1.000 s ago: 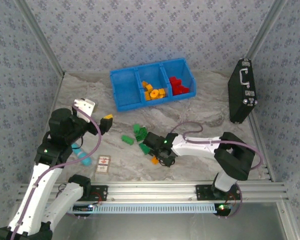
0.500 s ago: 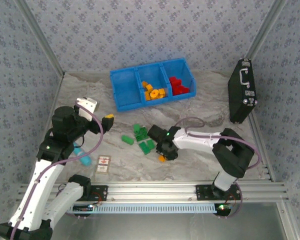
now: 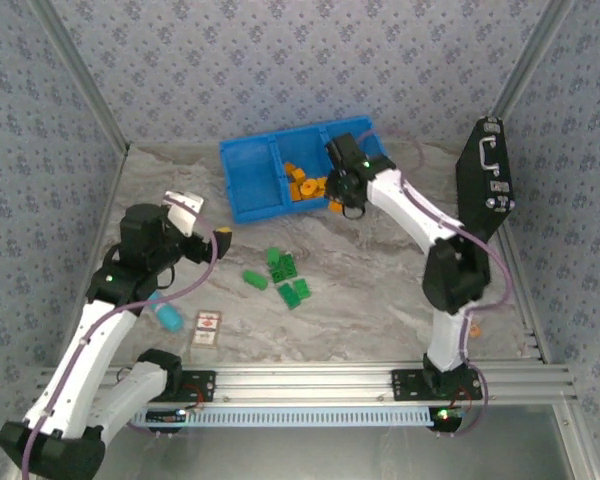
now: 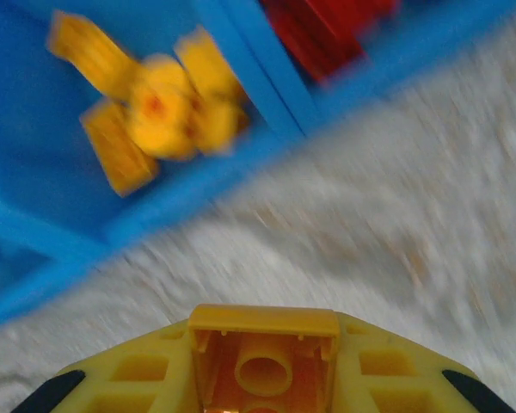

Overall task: Sort the legos into containers by color
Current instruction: Place the lego in the container.

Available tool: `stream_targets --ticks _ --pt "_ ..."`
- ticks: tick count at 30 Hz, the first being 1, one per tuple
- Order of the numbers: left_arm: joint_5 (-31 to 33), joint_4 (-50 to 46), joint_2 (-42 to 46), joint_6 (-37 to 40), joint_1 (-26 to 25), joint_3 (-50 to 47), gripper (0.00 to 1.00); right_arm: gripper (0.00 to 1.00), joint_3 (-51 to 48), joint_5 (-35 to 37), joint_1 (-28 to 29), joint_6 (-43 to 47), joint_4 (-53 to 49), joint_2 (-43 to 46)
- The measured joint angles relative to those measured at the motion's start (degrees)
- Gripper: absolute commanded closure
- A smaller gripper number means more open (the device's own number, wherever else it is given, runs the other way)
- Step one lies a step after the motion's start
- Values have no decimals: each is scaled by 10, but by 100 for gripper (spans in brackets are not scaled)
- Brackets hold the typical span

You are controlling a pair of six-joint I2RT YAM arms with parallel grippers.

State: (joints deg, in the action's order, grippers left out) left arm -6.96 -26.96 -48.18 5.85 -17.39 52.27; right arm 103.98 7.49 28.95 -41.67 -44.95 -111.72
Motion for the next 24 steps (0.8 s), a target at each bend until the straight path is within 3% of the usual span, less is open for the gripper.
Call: stream_targets --ticks 5,9,13,19,24 --pt "33 -1 -62 -55 1 6 0 69 264 9 3 135 -31 -176" --pt "38 -13 -120 -140 2 28 0 67 404 5 1 202 -57 -284" --pt "20 -16 -150 -258 1 23 0 59 426 -12 -12 234 -59 -332" --pt "5 10 -169 -442 -27 -67 3 46 410 -70 -33 248 -34 -350" --pt "16 19 -214 -532 -52 -93 4 40 409 -109 -39 248 -4 -350"
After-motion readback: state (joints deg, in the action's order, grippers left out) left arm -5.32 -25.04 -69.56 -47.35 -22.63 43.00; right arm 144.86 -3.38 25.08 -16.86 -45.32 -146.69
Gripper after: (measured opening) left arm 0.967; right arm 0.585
